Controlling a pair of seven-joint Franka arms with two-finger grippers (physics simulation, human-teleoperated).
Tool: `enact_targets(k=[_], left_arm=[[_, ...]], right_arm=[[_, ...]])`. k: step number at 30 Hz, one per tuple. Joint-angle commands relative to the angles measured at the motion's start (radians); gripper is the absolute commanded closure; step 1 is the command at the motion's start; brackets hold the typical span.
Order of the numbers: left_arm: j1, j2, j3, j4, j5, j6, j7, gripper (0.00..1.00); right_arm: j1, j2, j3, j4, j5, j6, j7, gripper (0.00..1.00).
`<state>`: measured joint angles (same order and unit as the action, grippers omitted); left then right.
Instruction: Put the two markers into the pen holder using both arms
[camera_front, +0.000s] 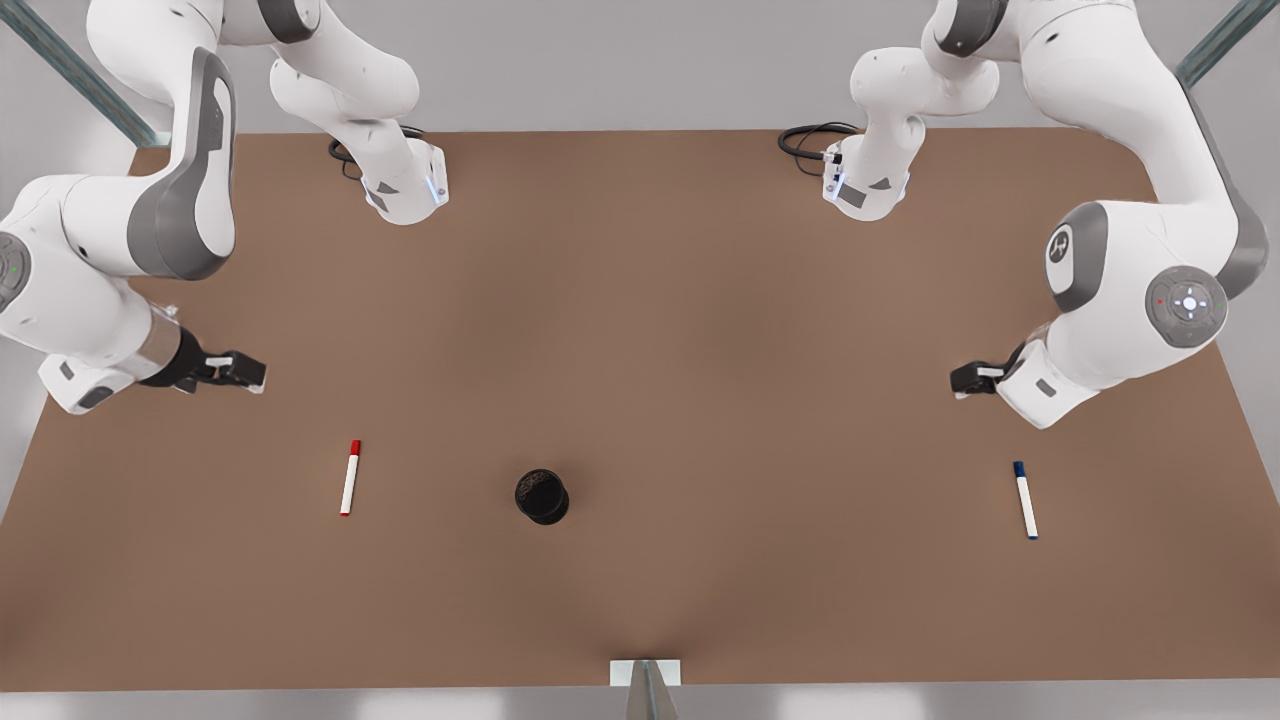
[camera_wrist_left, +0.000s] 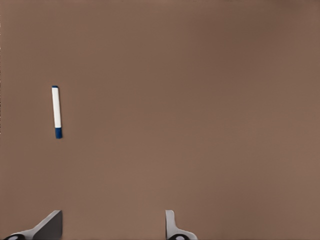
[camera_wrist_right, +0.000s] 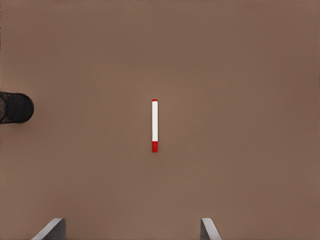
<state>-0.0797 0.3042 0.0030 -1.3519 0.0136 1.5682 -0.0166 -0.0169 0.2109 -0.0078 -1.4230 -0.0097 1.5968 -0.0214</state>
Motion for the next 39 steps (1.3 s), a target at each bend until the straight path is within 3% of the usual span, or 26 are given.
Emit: enact_targets(k=[1,5,11,16,24,33,36,37,39], left_arm=[[0.002,0.004,0.000,0.003,0.005,0.098,0.014,0.00],[0.205,0.136,0.003,0.008,-0.063,0.269,0.397,0.00],[0.248,0.351,0.003,-0.003,-0.067,0.631,0.399,0.00],[0.275,0.458,0.003,-0.003,-0.076,0.736,0.402,0.00],[0.307,0.604,0.005,0.005,-0.067,0.909,0.397,0.00],[0.334,0.647,0.011,0.002,-0.069,0.914,0.340,0.00],[0.341,0.656,0.011,0.002,-0.069,0.914,0.340,0.09],[0.341,0.655,0.011,0.005,-0.066,0.914,0.342,0.20],[0.341,0.655,0.011,0.005,-0.066,0.914,0.343,0.31]], right_arm=[[-0.002,-0.001,-0.001,-0.001,0.001,0.055,-0.014,0.00],[0.000,0.002,-0.001,-0.001,-0.004,0.057,-0.011,0.00],[-0.003,0.009,-0.001,-0.002,-0.003,0.057,-0.011,0.00],[-0.014,0.068,-0.001,-0.005,0.002,0.097,-0.008,0.00],[-0.018,0.374,0.003,-0.002,0.039,0.414,0.006,0.00],[-0.003,0.542,0.006,0.022,0.000,0.512,0.072,0.00],[-0.002,0.576,0.005,0.033,0.001,0.511,0.072,0.03],[-0.002,0.587,0.003,0.035,0.001,0.515,0.074,0.05],[-0.002,0.594,0.002,0.035,0.001,0.517,0.070,0.07]])
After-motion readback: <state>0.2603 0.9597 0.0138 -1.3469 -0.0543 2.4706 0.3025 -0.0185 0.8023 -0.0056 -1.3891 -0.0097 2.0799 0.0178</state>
